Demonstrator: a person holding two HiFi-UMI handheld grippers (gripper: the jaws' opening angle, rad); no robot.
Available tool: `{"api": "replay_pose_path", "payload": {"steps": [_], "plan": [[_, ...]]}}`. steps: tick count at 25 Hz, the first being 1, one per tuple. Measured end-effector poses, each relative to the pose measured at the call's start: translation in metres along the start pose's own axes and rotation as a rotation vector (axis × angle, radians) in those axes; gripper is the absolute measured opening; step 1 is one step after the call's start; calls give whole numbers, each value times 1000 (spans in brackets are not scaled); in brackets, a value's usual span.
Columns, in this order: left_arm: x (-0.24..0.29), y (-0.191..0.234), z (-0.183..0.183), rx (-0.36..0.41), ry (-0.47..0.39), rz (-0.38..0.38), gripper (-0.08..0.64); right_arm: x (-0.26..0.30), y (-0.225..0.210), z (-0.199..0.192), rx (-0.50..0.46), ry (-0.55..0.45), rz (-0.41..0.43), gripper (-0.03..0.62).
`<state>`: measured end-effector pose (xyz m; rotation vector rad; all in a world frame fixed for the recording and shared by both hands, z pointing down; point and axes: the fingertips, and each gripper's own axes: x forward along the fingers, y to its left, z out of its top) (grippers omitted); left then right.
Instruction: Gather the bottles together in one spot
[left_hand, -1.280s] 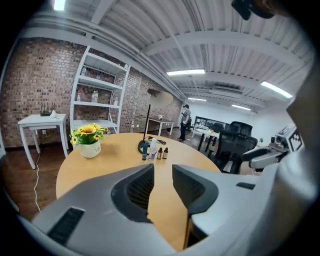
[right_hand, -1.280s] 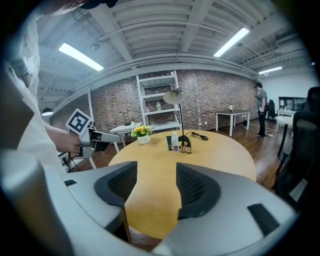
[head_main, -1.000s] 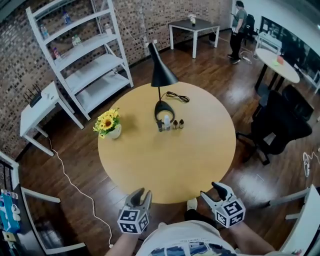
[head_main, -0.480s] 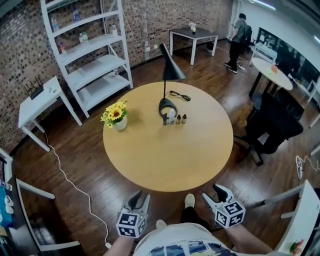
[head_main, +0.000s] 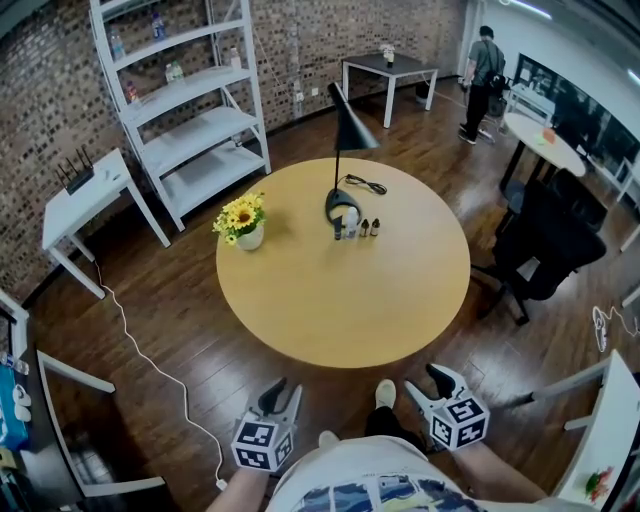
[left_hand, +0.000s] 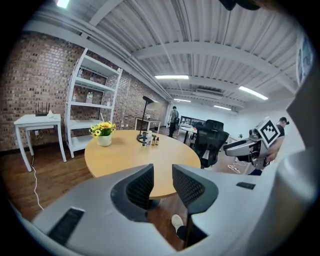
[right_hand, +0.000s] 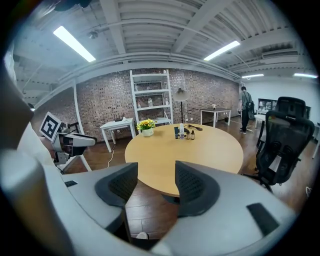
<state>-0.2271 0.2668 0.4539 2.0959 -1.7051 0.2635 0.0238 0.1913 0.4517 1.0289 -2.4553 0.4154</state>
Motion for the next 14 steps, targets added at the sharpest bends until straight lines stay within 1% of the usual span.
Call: {"api": "replay_pose_path", "payload": {"steps": [8,14], "plan": [[-9,2,-8,-3,-10,12,110,-3,7,-10,-17,28,4,261],[-10,2,-12,-10,-2,25,110,-3,4,-9,-26,33,8,261]]}}
